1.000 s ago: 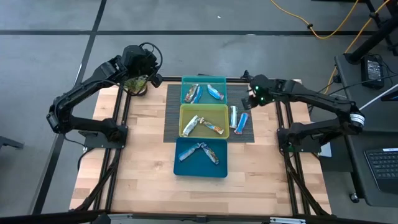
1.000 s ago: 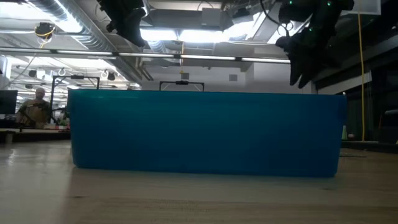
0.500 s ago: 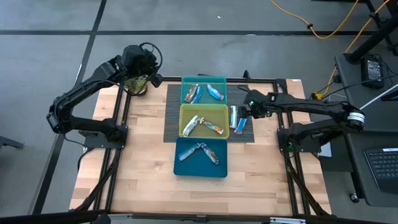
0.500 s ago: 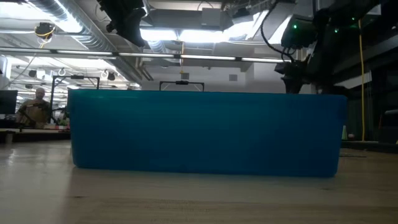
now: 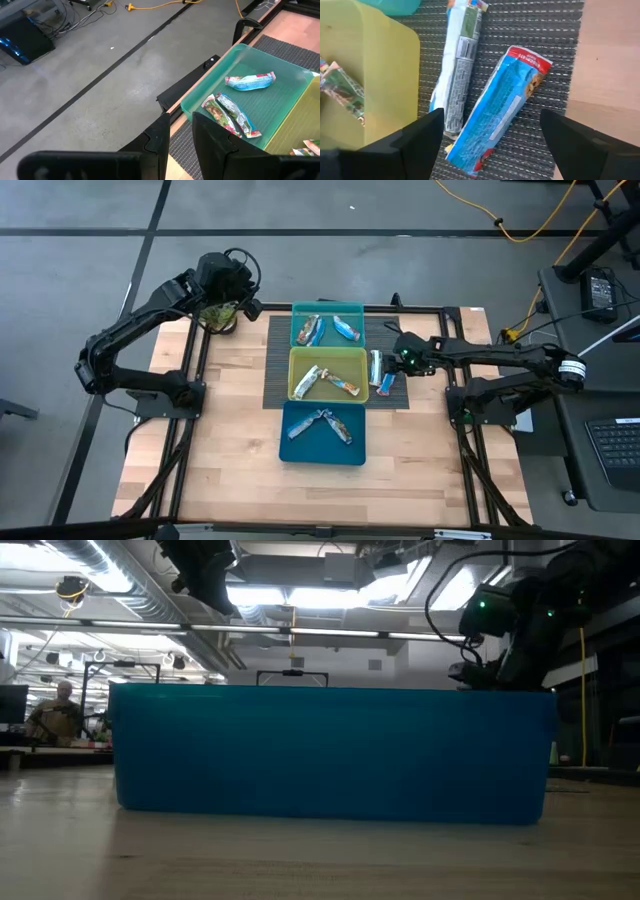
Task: Pick and place Granola Bars by type
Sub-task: Put the red granola bar into the green bin
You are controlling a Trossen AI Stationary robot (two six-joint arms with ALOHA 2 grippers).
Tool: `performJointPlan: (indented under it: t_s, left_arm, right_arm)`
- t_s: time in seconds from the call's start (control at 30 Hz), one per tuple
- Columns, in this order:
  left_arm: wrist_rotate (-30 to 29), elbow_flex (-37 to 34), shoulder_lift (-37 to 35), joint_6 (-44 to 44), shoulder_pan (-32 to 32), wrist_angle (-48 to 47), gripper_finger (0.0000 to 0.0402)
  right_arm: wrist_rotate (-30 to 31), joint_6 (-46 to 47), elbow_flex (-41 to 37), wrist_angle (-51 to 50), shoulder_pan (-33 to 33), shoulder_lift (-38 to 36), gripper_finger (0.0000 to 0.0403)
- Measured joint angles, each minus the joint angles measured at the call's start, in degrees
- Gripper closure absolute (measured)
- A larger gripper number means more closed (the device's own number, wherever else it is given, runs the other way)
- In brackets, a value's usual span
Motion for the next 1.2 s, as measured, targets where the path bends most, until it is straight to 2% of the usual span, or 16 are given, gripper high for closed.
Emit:
performJointPlan:
  t_s: [0.23,0.47,1.2]
  left_arm:
    - [0.0,0.0,0.0,0.0,0.0,0.0,0.0327]
    - [0.2,0.0,0.0,-1.6,0.0,0.0,0.0327]
    - [0.2,0.0,0.0,-1.5,0.0,0.0,0.0327]
  right_arm:
    - [-0.1,0.4,-1.2,5.2,0.0,5.9,0.0078]
    - [-0.8,-0.7,-1.0,8.3,0.0,10.8,0.0107]
    - [-3.5,-6.9,-0.3,6.9,0.0,11.3,0.0297]
